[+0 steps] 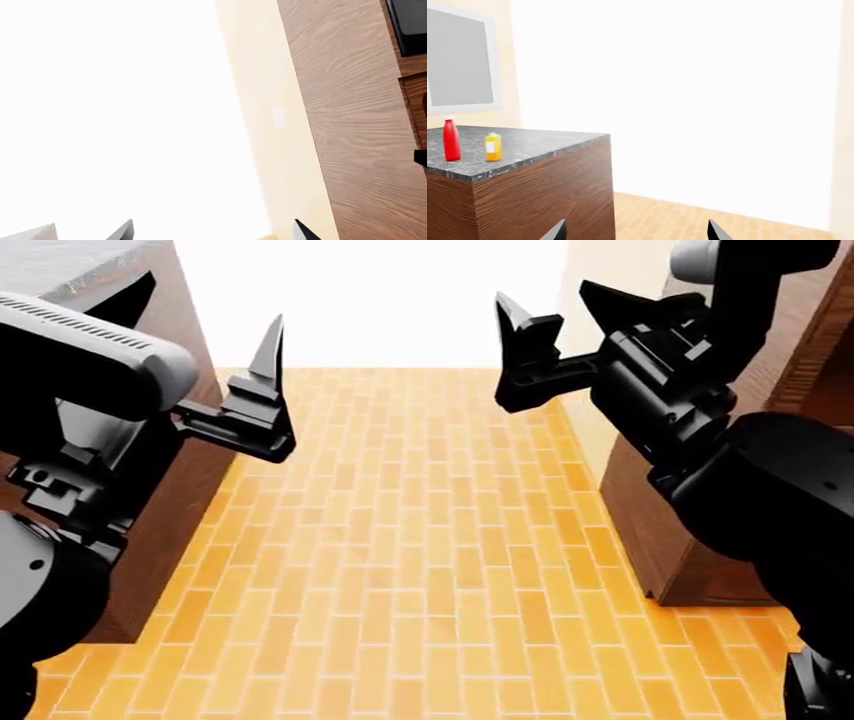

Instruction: Move the drinks to the dining counter.

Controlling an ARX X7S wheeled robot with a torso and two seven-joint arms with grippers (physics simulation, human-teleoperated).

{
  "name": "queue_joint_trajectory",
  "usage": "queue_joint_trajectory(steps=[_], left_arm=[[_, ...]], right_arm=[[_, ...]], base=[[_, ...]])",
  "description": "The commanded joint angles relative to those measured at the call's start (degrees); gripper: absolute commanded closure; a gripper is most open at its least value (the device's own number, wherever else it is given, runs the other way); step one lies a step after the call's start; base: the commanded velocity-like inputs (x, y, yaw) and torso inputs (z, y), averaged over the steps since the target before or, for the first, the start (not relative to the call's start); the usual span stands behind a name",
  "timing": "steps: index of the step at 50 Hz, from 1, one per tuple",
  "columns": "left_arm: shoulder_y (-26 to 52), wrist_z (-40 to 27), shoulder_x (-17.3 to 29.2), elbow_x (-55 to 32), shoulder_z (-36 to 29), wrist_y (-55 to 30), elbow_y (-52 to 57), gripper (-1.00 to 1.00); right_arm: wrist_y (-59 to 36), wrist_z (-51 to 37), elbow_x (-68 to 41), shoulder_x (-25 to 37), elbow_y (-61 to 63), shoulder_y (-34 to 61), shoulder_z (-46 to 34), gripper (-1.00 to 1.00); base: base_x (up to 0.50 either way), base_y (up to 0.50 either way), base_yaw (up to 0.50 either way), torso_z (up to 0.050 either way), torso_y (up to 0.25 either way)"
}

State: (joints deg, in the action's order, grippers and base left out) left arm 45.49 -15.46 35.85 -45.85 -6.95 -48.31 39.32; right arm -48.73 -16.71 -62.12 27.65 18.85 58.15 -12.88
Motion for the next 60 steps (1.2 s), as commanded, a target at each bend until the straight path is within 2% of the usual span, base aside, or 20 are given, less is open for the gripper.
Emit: queue_joint_trajectory(steps=[1,60], left_arm=[[0.0,-0.1,0.2,-0.5,0.3,0.2,0.3,-1.00],[-0.2,-0.6,1.3,-1.6,0.6,0.7,0.8,-1.00]], right_arm=[[-0.3,-0.2,-0.2,-0.2,0.0,0.8,-0.5,-1.00],[-0.2,-1.3,-0.9,0.2,-0.2,1.4,-1.1,-1.00]], base=[[0.00,-0.50,0.00,0.000,0.000],[0.00,-0.50,0.00,0.000,0.000]])
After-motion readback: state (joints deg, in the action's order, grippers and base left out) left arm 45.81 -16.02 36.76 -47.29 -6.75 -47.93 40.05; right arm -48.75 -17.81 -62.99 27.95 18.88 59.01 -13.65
